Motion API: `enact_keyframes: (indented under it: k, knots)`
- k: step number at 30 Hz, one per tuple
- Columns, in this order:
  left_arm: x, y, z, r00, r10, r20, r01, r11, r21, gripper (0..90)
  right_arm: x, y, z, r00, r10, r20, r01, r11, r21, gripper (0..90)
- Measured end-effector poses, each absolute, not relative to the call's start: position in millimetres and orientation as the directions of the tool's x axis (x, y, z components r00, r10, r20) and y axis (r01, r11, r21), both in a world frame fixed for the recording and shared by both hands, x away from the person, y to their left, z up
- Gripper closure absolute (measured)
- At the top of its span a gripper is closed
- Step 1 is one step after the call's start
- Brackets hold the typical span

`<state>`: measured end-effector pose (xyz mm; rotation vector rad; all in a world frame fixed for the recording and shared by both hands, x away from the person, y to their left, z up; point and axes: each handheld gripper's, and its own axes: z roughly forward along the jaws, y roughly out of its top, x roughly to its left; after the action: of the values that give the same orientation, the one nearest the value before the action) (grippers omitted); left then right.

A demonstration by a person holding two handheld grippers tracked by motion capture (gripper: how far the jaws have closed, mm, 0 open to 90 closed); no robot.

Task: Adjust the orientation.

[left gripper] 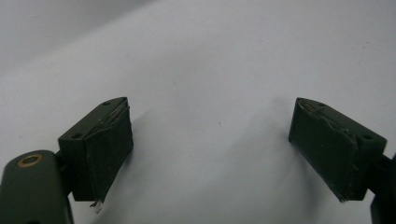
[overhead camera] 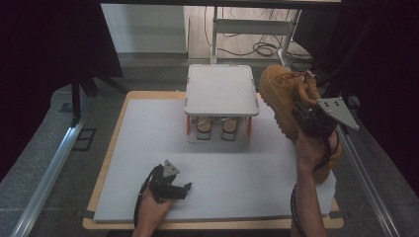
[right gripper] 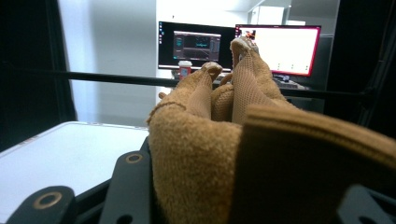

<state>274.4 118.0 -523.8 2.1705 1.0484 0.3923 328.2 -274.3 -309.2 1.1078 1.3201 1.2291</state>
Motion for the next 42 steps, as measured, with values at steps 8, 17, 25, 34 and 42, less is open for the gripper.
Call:
enact_keyframes:
  k: [8,17,25,34,42]
  knots:
    - [274,118,-524,0.629,0.777,-0.024,0.569,-0.44,0.694,13.3,335,-261,-304,-0.135,0.989,-0.065,-0.007,0.065,0.998,55.5]
    - [274,118,-524,0.629,0.777,-0.023,0.57,-0.441,0.694,13.3,343,-245,-302,-0.167,0.984,-0.063,-0.012,0.062,0.998,55.4]
    - [274,118,-524,0.629,0.777,-0.022,0.568,-0.44,0.696,13.4,350,-227,-300,-0.205,0.977,-0.055,-0.018,0.052,0.998,55.4]
    - [274,118,-524,0.629,0.777,-0.023,0.569,-0.44,0.695,13.4,358,-203,-298,-0.246,0.968,-0.054,-0.028,0.049,0.998,55.3]
    - [274,118,-524,0.629,0.777,-0.022,0.568,-0.44,0.695,13.4,368,-179,-301,-0.289,0.956,-0.046,-0.022,0.041,0.999,55.2]
